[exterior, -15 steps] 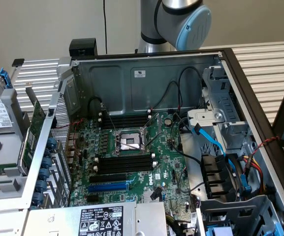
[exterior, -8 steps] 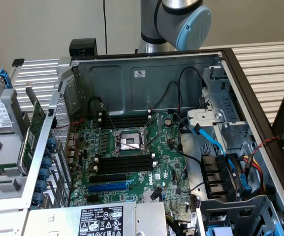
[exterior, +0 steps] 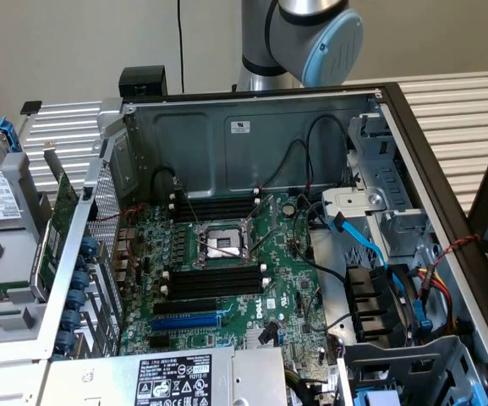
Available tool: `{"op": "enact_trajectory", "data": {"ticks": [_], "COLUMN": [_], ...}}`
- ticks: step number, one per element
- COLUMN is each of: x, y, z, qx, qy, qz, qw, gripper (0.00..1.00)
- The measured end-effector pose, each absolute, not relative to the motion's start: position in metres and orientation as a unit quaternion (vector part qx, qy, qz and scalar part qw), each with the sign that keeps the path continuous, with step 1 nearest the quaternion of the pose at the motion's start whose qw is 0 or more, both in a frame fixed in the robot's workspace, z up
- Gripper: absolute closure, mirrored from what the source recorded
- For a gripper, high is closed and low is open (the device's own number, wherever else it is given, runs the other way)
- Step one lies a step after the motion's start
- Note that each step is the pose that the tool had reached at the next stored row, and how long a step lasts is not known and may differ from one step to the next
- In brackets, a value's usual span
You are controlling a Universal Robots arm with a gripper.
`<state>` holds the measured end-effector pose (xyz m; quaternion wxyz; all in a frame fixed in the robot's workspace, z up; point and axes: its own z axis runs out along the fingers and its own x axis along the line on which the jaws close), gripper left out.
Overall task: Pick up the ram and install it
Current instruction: 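Pick up the ram and move it above insertion slot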
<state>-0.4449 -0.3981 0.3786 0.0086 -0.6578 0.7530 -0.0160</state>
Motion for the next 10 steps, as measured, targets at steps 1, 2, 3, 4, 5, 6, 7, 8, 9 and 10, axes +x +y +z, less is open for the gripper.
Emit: {"op": "enact_trajectory", "data": {"ticks": [1,2,3,4,5,6,7,8,9,10], "x": [-0.4449,-0.4449,-0.4449,-0.4449,-0.4450,-0.4450,-0.4450,-0.4450,-0.4450,-0.4453], "y": [-0.3981,-0.3981,-0.3981,-0.3981,-0.3981,-0.3981,-0.3981,-0.3981,-0.3981,-0.3982], "z": [0.3786,0.3786,0.3785,0.3785,0.3784,0.3783,0.3782,0.3781,0.3780,0.3780], "qx": [-0.665,-0.671,-0.678,-0.685,-0.691,-0.698,-0.704,-0.711,-0.717,-0.723], "qy": [0.747,0.741,0.735,0.729,0.722,0.716,0.710,0.703,0.697,0.691], "qz": [-0.016,-0.016,-0.016,-0.016,-0.016,-0.015,-0.015,-0.015,-0.015,-0.015], "qw": [0.009,0.009,0.009,0.009,0.009,0.009,0.010,0.010,0.010,0.010], "gripper": [0.89,0.89,0.89,0.89,0.89,0.89,0.89,0.89,0.89,0.89]}}
